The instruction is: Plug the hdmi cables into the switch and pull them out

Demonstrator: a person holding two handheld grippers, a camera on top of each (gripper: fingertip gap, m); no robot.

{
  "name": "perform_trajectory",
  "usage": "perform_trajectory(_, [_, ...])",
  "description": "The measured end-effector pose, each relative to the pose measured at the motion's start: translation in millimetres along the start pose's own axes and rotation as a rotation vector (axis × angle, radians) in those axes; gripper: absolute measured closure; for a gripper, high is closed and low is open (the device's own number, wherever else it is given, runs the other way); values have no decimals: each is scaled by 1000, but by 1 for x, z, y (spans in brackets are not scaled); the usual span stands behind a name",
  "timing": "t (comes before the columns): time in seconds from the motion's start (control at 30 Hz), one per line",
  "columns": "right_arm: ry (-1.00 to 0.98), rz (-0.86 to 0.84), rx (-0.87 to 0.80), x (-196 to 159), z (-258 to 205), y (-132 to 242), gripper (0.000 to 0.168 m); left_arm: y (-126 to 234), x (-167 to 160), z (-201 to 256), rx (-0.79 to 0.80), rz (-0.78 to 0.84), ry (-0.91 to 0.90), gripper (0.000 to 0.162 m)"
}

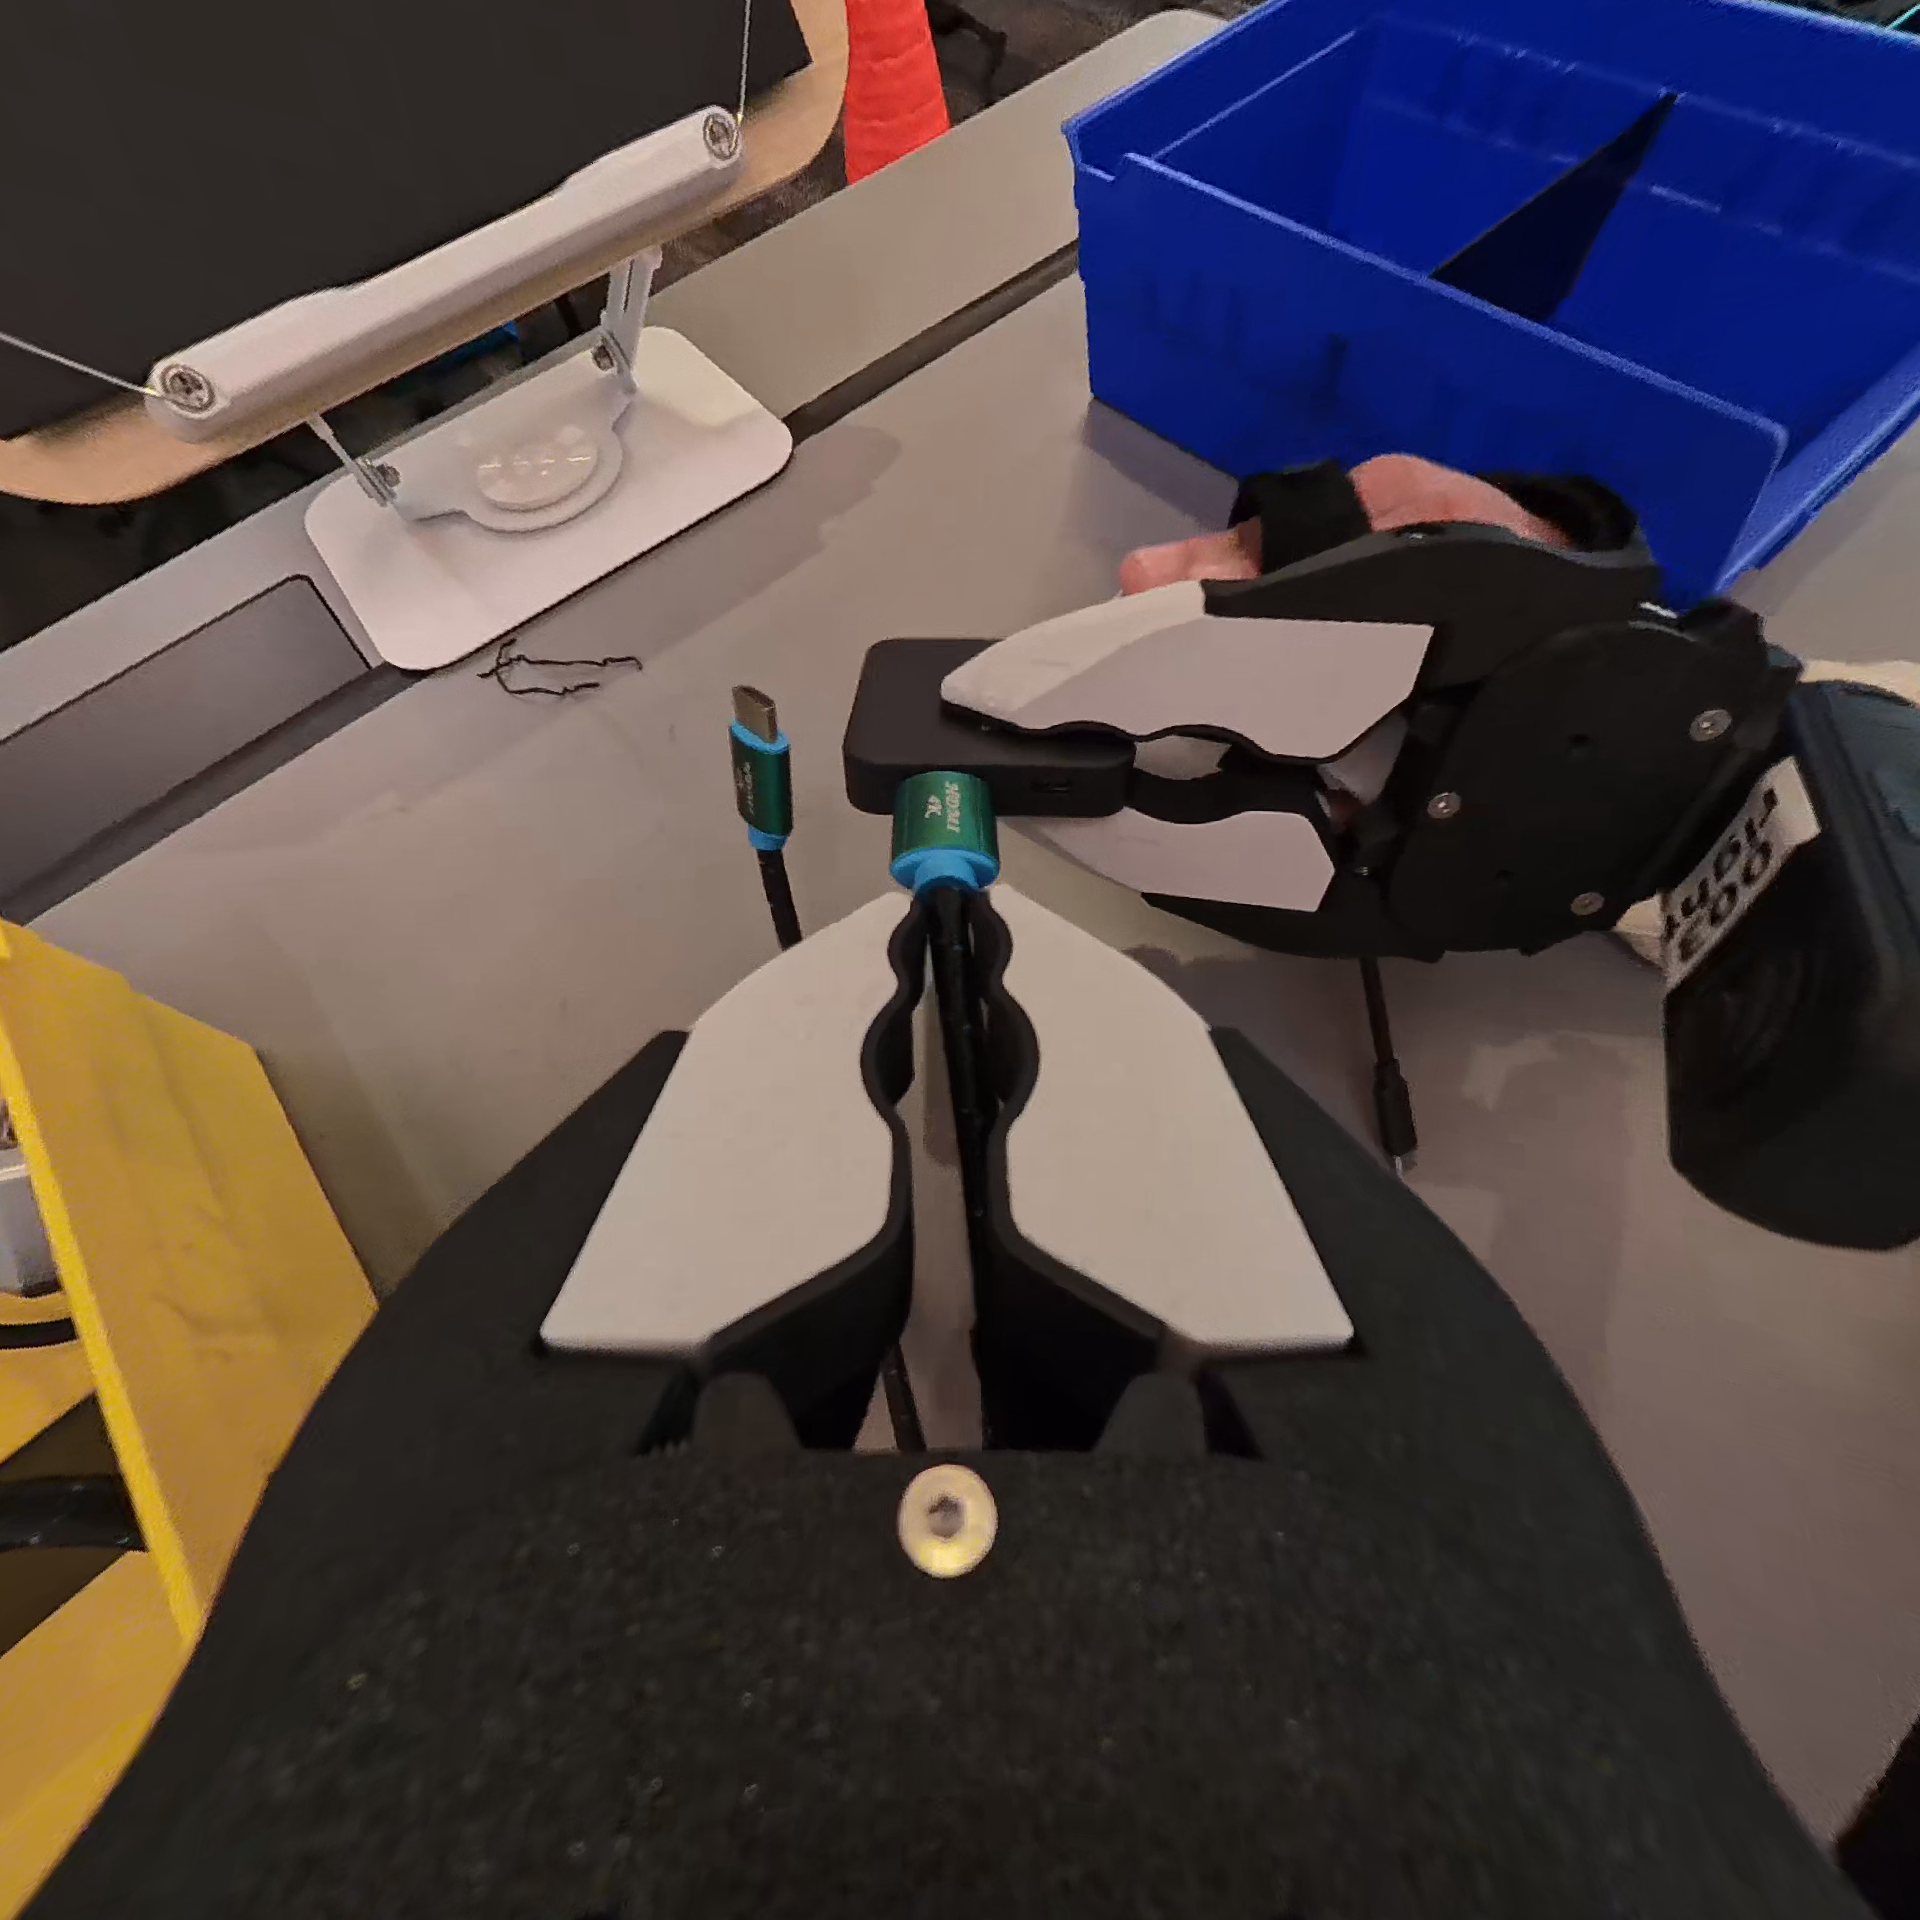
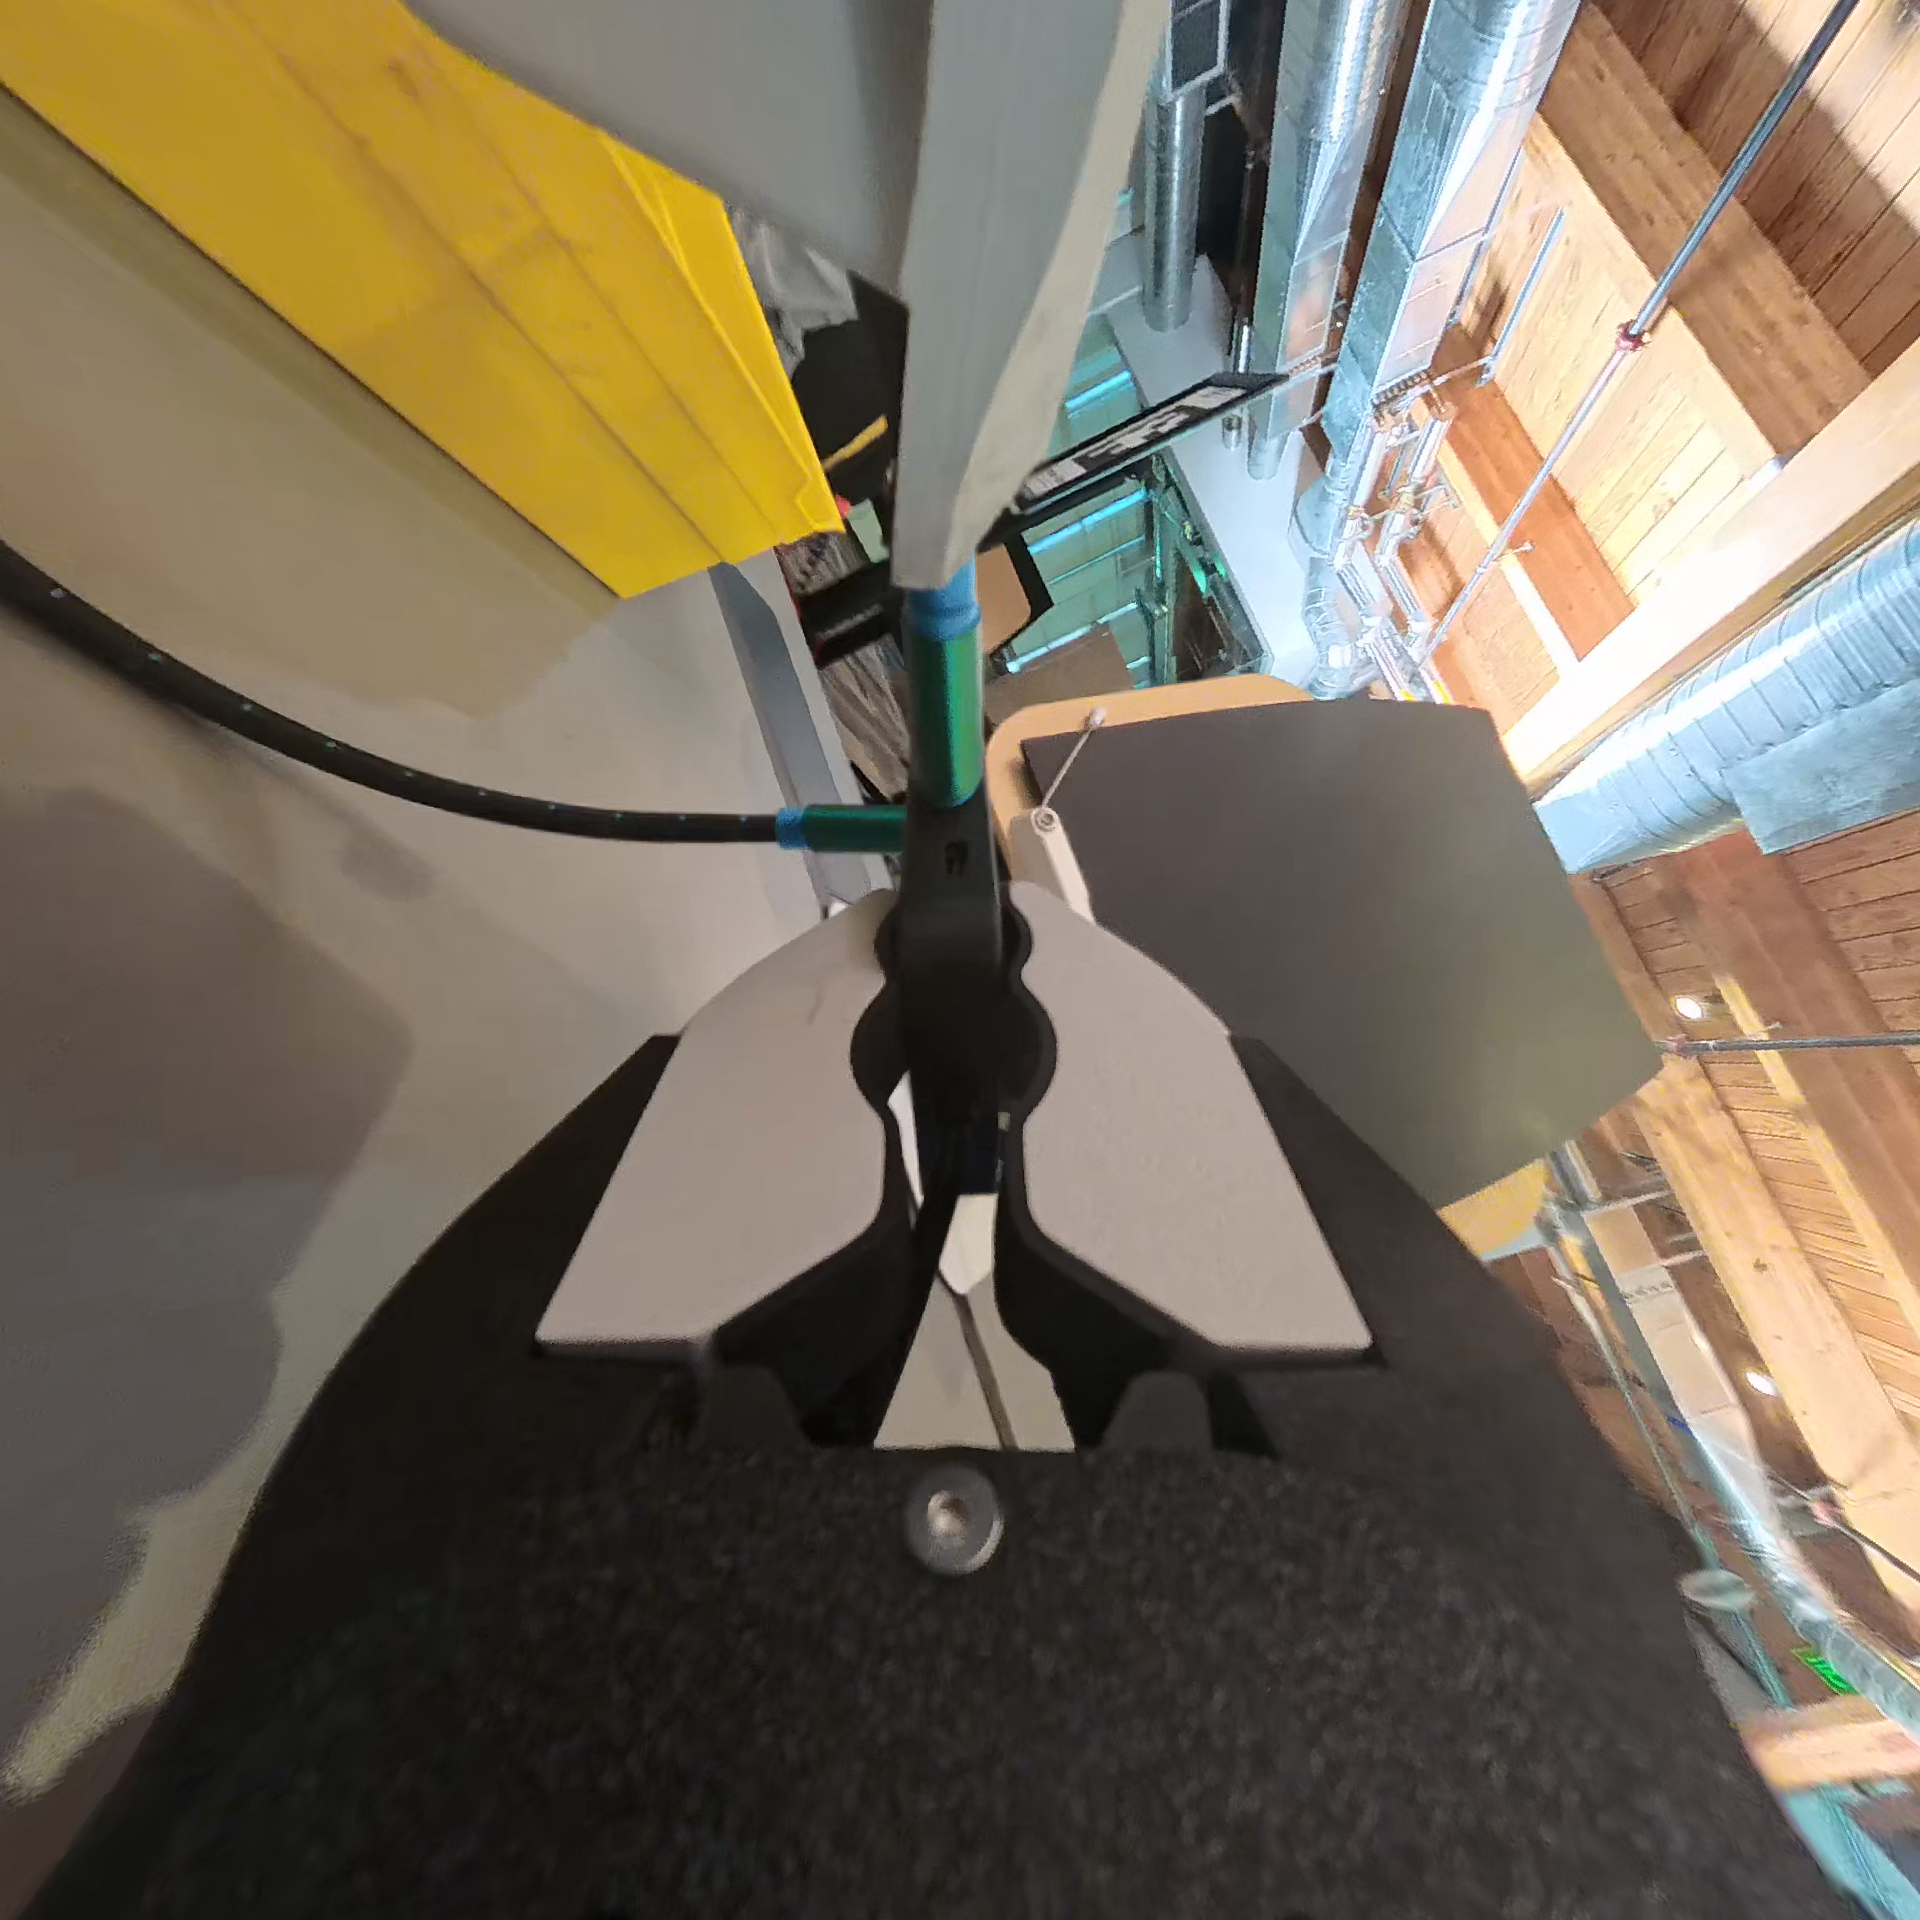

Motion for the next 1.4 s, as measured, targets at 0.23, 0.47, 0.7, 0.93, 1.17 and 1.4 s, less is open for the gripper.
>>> perform_trajectory(0.23, [-150,-78,44,-19,20,-7,155,67,-45,20,-19,184,59,121])
perform_trajectory(0.47, [-249,-249,-56,-17,144,35,155,62,-151,40,25,154,51,133])
perform_trajectory(0.7, [99,-744,-128,-112,306,73,154,64,-147,52,-182,167,100,132])
perform_trajectory(0.93, [305,-1382,510,-270,271,42,155,57,-144,58,-316,152,154,132])
perform_trajectory(1.17, [-169,-1748,1091,-325,165,11,154,51,-146,59,-312,110,155,133])
perform_trajectory(1.4, [-571,-1817,1179,-358,115,-1,150,54,-153,53,-299,105,178,134])
Point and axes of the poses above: each gripper's, where its closed fingertips meet, y back along the fingers, x out of its top, z = x × y across the jaws, the point moved 5 cm from there along y, back along the fingers, and after that the axes turned 15 degrees about -z, right-handed, at the moved point
